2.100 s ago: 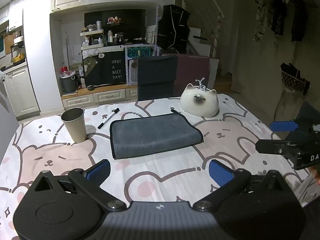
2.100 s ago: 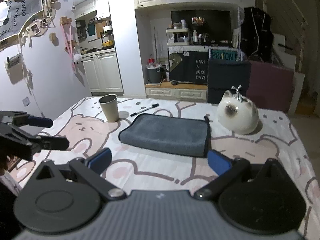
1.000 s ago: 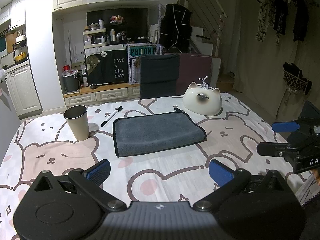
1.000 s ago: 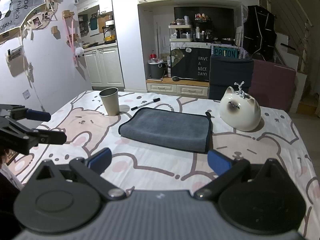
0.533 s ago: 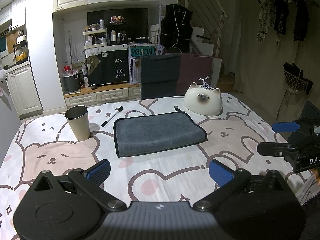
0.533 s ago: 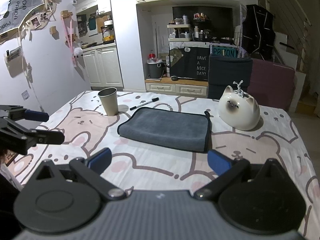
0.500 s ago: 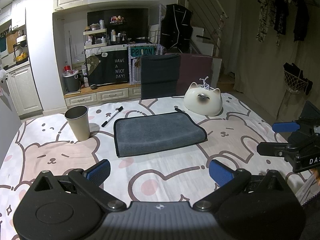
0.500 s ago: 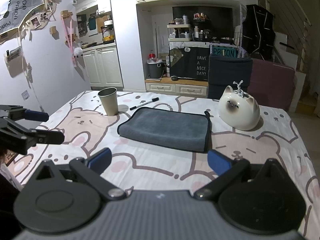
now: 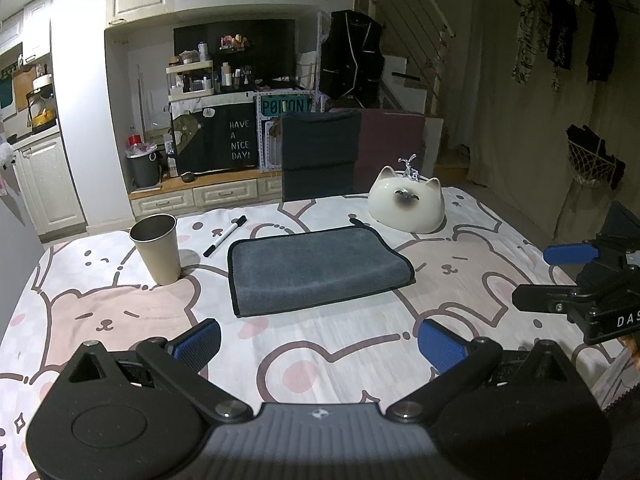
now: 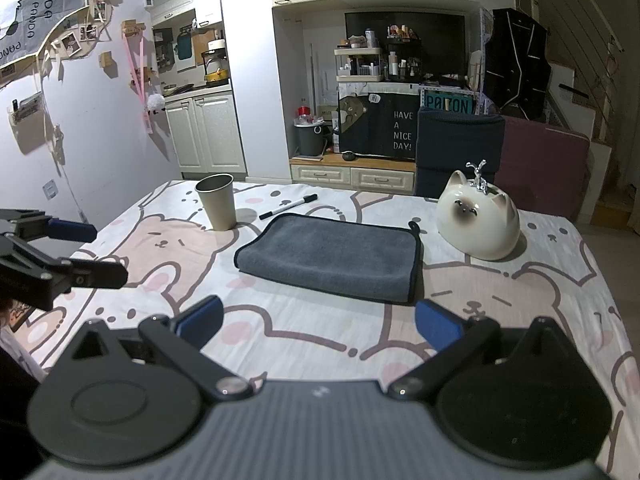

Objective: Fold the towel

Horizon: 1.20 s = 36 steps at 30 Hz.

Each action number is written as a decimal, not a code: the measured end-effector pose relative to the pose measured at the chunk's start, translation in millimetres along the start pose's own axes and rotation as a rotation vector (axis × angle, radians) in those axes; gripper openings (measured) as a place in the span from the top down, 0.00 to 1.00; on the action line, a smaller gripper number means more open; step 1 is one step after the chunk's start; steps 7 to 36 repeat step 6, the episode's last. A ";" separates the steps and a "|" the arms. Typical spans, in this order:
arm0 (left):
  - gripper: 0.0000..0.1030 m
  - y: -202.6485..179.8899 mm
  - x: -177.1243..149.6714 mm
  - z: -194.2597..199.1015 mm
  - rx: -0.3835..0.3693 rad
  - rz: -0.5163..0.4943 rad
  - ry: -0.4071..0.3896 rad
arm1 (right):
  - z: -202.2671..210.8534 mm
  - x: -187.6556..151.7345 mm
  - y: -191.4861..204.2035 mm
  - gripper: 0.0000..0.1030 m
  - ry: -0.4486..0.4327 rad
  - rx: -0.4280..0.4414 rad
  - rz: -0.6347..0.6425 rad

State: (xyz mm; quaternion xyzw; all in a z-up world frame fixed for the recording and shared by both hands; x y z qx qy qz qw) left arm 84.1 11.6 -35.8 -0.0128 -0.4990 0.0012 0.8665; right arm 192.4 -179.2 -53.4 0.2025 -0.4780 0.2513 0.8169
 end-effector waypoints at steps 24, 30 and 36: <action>0.00 -1.0 0.9 1.0 0.008 0.002 0.001 | 0.1 0.2 0.2 0.00 -0.001 0.000 0.000; 0.00 -1.0 0.9 1.0 0.008 0.002 0.001 | 0.1 0.2 0.2 0.00 -0.001 0.000 0.000; 0.00 -1.0 0.9 1.0 0.008 0.002 0.001 | 0.1 0.2 0.2 0.00 -0.001 0.000 0.000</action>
Point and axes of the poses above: each gripper's, at about its wrist camera, not at the fingertips, and z roughly against the way its jaws point, y to its left, x to its top, the point moved 9 cm from there along -z, roughly the way its jaws point, and after that the axes turned 7 degrees about -y, right-handed, at the moved point
